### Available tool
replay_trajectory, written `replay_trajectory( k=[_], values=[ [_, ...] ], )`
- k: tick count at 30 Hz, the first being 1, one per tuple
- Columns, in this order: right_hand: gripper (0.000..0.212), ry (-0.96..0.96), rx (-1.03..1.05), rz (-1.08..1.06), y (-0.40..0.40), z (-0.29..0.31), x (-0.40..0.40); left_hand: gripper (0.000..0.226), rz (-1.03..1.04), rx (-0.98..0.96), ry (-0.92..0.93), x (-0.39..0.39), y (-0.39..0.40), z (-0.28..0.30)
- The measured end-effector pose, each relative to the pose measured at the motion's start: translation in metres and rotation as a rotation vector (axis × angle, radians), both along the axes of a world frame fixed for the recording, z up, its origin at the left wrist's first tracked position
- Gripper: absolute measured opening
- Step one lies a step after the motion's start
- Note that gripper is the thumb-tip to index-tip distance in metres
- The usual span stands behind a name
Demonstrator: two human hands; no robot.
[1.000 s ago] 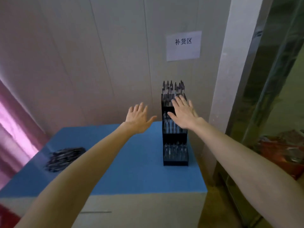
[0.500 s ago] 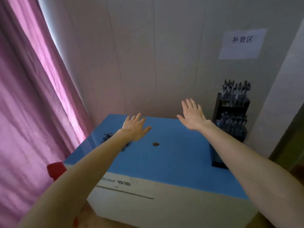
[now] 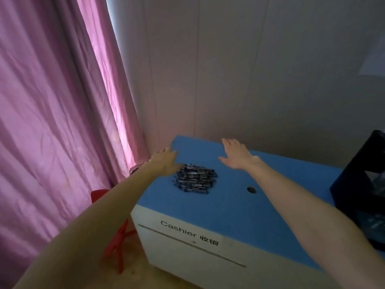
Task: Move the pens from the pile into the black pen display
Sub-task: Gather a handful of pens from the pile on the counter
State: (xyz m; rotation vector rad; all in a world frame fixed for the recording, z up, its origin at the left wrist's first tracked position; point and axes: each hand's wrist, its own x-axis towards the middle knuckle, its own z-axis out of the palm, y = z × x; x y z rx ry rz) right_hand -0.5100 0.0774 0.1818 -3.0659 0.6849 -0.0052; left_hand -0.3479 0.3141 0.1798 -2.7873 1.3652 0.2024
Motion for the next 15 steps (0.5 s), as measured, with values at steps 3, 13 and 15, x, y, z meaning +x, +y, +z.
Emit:
replay_trajectory(
  k=[3,13,15],
  values=[
    [0.072,-0.003,0.081,0.035,0.008,-0.030,0.027,0.066,-0.022,-0.054,0.110,0.021,0.000,-0.021],
    [0.044,0.167,0.227,0.104,-0.018,-0.125,0.129,0.057,-0.053,0.047,0.251,0.119,-0.045,-0.103],
    [0.047,0.166,0.246,0.114,-0.025,-0.139,0.147,0.054,-0.052,0.100,0.280,0.139,-0.058,-0.116]
  ],
)
